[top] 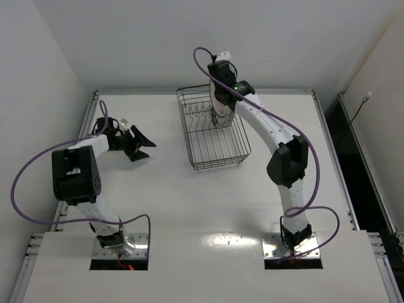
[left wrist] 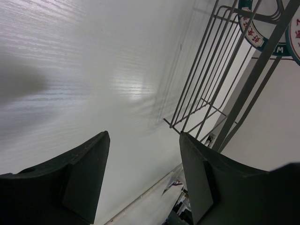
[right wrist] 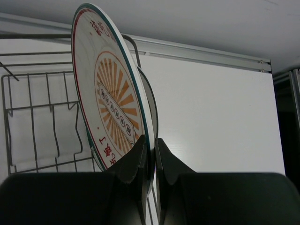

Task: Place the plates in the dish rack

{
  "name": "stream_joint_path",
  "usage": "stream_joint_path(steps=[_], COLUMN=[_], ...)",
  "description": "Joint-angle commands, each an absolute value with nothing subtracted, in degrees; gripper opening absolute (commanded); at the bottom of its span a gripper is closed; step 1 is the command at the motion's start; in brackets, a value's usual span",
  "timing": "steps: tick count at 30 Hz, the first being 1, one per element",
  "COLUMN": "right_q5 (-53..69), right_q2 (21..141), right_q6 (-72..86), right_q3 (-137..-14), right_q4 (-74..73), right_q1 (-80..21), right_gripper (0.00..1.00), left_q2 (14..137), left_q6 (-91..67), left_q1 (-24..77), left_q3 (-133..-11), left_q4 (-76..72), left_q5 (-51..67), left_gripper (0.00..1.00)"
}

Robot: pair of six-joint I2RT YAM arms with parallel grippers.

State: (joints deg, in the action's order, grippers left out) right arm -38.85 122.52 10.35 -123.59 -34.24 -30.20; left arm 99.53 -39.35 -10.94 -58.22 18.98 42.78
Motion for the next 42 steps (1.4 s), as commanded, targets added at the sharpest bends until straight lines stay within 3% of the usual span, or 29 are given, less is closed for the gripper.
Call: stream_joint_path(steps=[1, 25, 37, 39, 40, 42], right_q5=[-41.92, -37.00, -27.95, -27.95, -28.47, -29.79], right_q2=[122.17, 128.85, 127.54, 126.66, 126.04, 123.67], right_q6=[9.67, 21.25, 31.90, 31.38, 30.59, 29.79], right_q3=[-125.16, -121.99, -122.70, -122.70, -123.65, -125.41], right_q4=[-29.97, -42.00, -49.22, -49.22, -49.22, -49.74], right_q1=[-30.23, -31.38, -31.38, -31.38, -31.38, -31.38], right_gripper=[0.00, 0.00, 0.04, 0.11, 0.31, 0.63], left_q2=[100.02, 101.07, 102.13, 102.13, 102.13, 102.13], left_q6=[-37.88, -37.35, -37.88, -37.88, -37.88, -38.40], left_q1=[-11.60, -11.60, -11.60, -11.60, -11.60, -11.60], left_q3=[-60.55, -61.08, -61.61, -61.61, -61.61, -61.61], left_q4=[19.34, 19.86, 19.34, 19.34, 18.81, 18.81], left_q5=[42.28, 42.28, 43.33, 43.33, 43.33, 43.33], left_gripper=[0.58, 0.58, 0.58, 0.58, 0.58, 0.58])
